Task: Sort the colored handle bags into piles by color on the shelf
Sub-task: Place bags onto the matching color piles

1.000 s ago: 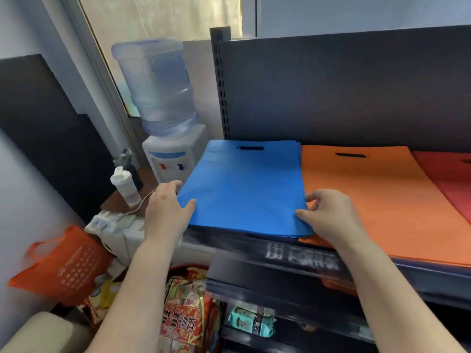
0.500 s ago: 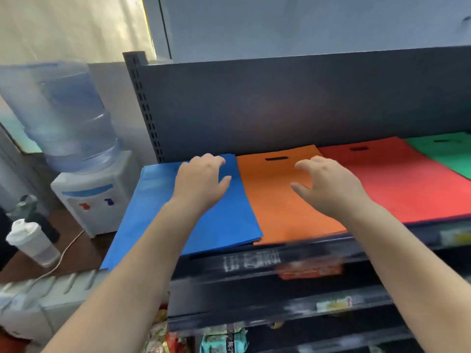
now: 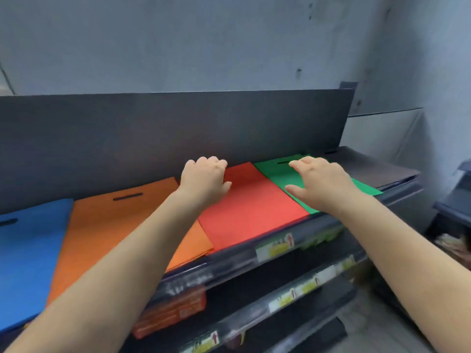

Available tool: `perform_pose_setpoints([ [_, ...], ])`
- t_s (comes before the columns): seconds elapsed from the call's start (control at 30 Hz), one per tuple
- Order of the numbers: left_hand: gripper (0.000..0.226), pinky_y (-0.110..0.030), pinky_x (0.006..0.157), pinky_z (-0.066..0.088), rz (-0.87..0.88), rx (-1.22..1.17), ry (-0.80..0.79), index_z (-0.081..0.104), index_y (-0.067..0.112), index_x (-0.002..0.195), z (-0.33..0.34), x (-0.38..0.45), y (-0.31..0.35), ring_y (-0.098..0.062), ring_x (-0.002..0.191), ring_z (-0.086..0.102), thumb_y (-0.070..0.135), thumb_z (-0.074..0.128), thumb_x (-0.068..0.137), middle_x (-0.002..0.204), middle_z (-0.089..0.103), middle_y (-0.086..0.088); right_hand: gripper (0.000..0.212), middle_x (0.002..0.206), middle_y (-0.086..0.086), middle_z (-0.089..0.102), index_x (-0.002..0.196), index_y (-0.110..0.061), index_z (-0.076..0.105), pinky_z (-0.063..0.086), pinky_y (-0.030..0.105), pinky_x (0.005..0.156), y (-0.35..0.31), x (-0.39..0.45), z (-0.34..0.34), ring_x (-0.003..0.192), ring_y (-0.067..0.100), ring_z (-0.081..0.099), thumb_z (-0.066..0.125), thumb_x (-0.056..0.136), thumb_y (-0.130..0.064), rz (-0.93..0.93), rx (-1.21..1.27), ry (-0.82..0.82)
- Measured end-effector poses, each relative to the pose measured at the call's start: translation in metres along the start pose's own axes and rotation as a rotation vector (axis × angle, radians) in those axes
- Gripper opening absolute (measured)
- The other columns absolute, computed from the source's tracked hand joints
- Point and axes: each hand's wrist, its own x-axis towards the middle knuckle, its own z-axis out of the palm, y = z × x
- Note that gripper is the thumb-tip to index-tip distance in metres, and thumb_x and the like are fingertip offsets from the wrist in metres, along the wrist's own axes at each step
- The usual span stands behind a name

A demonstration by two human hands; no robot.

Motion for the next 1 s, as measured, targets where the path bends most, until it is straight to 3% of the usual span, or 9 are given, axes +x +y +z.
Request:
perform_pose_setpoints([
  [0.33,0.053,-0.038,0.094,0.036,0.299,-0.093,0.022,0.043,0.017,0.134,0.009,0.103,0.198,-0.025,0.123,0.046,0.05,0.044,0.093,0.134,0.05,-0.003,0.055,0.138,0.003,0.047,0.136,-0.016,0.043,0.037,0.039,0.102,0.189,-0.038,0.019,0.132,0.023,0.037,0.046,0.093,-0.05,0.252,-0.071,-0.082],
  [0.63,0.055,-0.04,0.098,0.035,0.578,-0.221,0.074,0.042,0.019,0.135,0.011,0.201,0.378,-0.026,0.125,0.044,0.051,0.047,0.091,0.137,0.049,-0.003,0.062,0.147,0.003,0.038,0.145,-0.019,0.032,0.034,0.042,0.106,0.344,-0.062,0.039,0.137,0.024,0.032,0.045,0.093,-0.051,0.491,-0.099,-0.099],
  [1.0,0.057,-0.039,0.102,0.033,0.841,-0.325,0.126,0.041,0.017,0.137,0.012,0.313,0.594,-0.028,0.128,0.042,0.051,0.047,0.091,0.141,0.046,-0.004,0.059,0.145,0.003,0.04,0.142,-0.018,0.036,0.031,0.04,0.108,0.536,-0.074,0.06,0.136,0.023,0.033,0.049,0.093,-0.048,0.768,-0.172,-0.068],
])
